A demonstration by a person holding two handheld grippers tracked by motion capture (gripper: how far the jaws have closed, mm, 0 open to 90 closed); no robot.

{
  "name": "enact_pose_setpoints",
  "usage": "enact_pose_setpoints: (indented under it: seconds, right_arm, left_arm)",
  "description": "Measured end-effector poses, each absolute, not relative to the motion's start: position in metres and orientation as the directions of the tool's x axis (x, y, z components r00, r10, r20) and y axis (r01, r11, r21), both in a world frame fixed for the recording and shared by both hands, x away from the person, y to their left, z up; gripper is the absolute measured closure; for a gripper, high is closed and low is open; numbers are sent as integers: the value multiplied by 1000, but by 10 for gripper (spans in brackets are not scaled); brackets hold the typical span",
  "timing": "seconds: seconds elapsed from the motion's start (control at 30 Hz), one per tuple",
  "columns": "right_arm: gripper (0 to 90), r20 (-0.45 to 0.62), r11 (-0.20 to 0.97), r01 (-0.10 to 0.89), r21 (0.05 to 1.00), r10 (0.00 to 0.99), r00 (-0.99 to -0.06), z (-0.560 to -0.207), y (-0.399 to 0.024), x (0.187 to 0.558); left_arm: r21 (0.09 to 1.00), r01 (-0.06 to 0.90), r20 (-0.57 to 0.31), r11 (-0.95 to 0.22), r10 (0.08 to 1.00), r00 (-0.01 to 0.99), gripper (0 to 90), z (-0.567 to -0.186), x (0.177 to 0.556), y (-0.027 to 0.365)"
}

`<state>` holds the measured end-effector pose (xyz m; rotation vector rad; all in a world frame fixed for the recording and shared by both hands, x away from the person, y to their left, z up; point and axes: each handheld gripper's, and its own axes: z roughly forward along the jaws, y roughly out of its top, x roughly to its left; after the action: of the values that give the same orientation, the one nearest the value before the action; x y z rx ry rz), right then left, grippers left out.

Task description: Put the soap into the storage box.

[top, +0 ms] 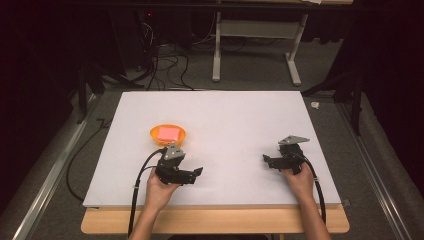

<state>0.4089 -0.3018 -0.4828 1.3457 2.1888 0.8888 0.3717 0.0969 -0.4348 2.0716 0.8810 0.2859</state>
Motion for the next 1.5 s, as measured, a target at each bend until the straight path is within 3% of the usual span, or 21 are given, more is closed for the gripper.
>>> enact_pose_setpoints:
  seconds: [1.5]
  right_arm:
    - [184, -22, 328, 626, 707, 896, -444, -483, -302, 409]
  left_arm:
    - [749, 487, -57, -449, 689, 723, 203, -480, 387, 59]
